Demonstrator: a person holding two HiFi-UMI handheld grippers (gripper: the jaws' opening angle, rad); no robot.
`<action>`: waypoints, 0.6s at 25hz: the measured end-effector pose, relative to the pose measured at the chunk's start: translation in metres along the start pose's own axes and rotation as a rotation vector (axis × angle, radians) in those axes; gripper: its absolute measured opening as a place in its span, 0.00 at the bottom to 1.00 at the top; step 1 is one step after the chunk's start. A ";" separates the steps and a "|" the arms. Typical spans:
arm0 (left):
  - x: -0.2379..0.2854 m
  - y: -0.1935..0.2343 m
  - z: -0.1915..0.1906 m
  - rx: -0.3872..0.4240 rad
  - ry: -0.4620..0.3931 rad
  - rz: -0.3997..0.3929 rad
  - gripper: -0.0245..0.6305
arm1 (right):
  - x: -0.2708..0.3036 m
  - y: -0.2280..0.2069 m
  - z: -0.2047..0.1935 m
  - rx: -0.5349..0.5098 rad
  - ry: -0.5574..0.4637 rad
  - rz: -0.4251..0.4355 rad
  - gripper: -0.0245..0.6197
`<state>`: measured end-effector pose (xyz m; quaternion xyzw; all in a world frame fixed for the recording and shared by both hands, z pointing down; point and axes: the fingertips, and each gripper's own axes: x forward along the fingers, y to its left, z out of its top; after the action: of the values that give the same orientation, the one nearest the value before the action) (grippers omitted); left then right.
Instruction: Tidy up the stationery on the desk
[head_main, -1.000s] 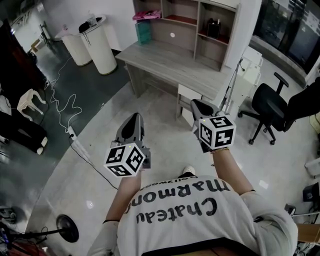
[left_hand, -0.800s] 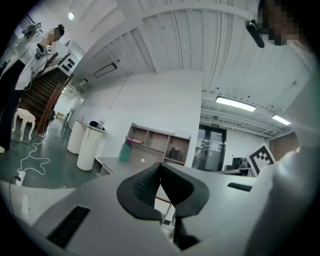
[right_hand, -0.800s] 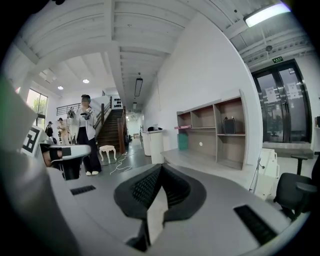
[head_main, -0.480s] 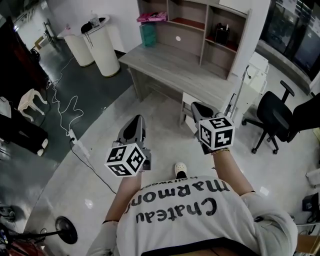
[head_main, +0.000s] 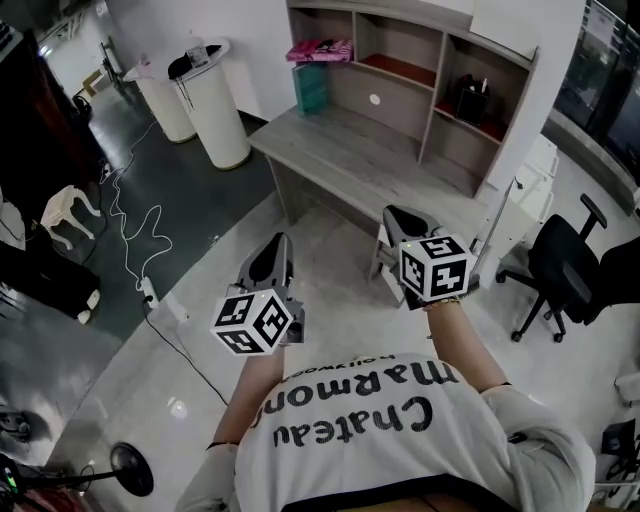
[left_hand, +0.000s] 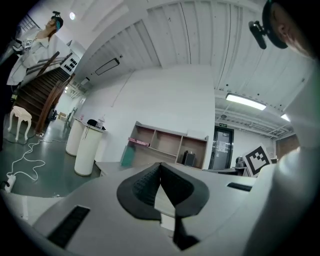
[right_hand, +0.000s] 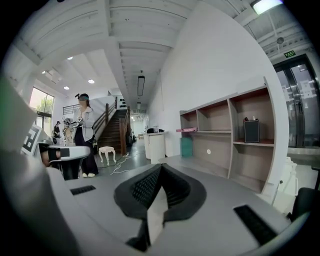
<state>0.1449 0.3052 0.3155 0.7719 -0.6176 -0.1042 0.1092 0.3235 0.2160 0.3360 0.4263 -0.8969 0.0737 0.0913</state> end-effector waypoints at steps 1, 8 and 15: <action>0.010 0.003 0.001 -0.002 -0.001 0.003 0.06 | 0.009 -0.005 0.003 -0.001 0.000 0.004 0.06; 0.073 0.017 0.007 -0.012 -0.010 0.003 0.06 | 0.063 -0.042 0.026 -0.011 -0.001 0.030 0.06; 0.118 0.029 0.012 -0.011 -0.072 0.018 0.06 | 0.105 -0.074 0.041 -0.021 -0.027 0.058 0.06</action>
<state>0.1402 0.1833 0.3097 0.7615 -0.6275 -0.1342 0.0921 0.3119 0.0819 0.3240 0.4003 -0.9107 0.0612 0.0812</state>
